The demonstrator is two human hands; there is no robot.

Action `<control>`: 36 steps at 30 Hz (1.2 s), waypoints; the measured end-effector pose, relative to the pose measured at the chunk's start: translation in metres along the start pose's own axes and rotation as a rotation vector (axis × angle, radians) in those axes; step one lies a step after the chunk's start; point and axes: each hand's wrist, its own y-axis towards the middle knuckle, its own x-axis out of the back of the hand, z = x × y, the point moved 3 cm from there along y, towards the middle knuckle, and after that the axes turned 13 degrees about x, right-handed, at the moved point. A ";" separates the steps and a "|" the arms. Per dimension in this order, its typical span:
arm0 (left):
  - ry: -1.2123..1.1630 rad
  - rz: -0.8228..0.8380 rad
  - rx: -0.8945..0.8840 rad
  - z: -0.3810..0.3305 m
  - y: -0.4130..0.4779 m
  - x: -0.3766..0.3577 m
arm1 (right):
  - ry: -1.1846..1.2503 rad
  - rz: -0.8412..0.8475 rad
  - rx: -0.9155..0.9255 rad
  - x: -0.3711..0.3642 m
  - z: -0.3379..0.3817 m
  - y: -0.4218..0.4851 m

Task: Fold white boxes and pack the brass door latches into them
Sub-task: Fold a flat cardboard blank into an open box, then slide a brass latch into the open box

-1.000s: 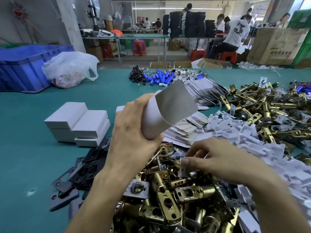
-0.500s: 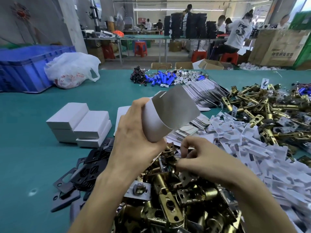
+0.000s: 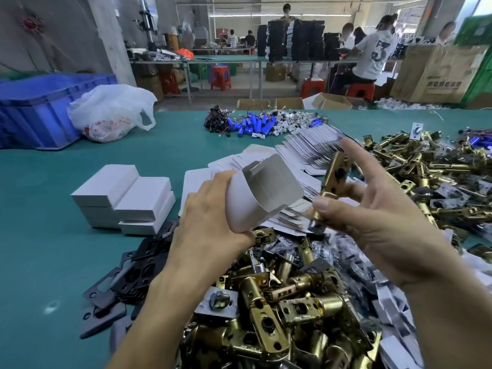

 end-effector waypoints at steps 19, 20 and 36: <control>-0.119 -0.191 0.020 -0.001 -0.004 0.002 | -0.758 -0.252 0.580 -0.079 0.024 0.048; -0.131 -0.199 0.024 -0.002 -0.004 0.002 | -0.775 -0.240 0.580 -0.082 0.025 0.048; -0.313 -0.258 0.110 0.000 -0.001 0.004 | -0.865 -0.058 0.563 -0.090 0.019 0.042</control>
